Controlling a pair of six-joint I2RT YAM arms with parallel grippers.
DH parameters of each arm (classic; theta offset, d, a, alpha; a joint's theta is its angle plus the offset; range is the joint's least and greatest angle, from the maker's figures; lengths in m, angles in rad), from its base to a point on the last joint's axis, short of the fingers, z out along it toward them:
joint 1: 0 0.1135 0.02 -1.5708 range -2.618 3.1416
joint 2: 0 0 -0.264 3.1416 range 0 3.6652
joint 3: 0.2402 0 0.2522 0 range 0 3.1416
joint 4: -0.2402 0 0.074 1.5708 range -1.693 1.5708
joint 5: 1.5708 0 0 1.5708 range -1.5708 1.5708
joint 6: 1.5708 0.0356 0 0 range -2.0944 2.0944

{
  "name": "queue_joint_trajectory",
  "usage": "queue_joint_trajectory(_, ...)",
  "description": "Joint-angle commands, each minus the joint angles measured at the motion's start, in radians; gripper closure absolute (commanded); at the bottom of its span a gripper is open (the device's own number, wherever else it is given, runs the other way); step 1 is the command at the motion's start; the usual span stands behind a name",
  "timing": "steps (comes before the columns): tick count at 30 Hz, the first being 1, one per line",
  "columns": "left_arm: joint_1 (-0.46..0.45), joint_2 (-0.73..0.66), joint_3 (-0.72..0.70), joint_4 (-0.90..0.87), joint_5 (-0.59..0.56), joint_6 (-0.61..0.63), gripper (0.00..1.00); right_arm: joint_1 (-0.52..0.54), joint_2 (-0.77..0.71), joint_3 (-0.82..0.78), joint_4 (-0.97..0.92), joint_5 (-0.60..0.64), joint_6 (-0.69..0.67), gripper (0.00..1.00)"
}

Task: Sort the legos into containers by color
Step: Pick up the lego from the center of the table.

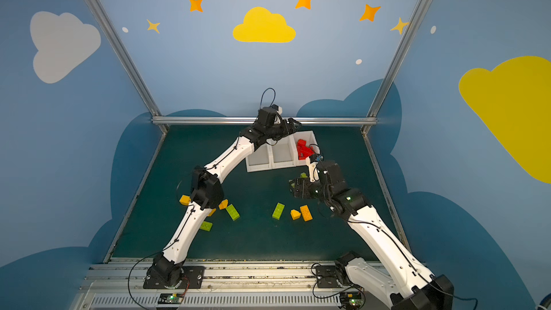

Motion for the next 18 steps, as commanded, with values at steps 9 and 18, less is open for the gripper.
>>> queue_joint_trajectory(9,0.004,-0.543,-0.607,-0.107,-0.221,0.092,0.11,0.004,0.171,0.012,-0.042,0.215,-0.01,0.14)
queue_joint_trajectory(18,0.007,-0.997,-1.236,-0.056,-0.372,0.067,0.11,0.018,0.449,0.082,0.018,0.206,-0.016,0.14)
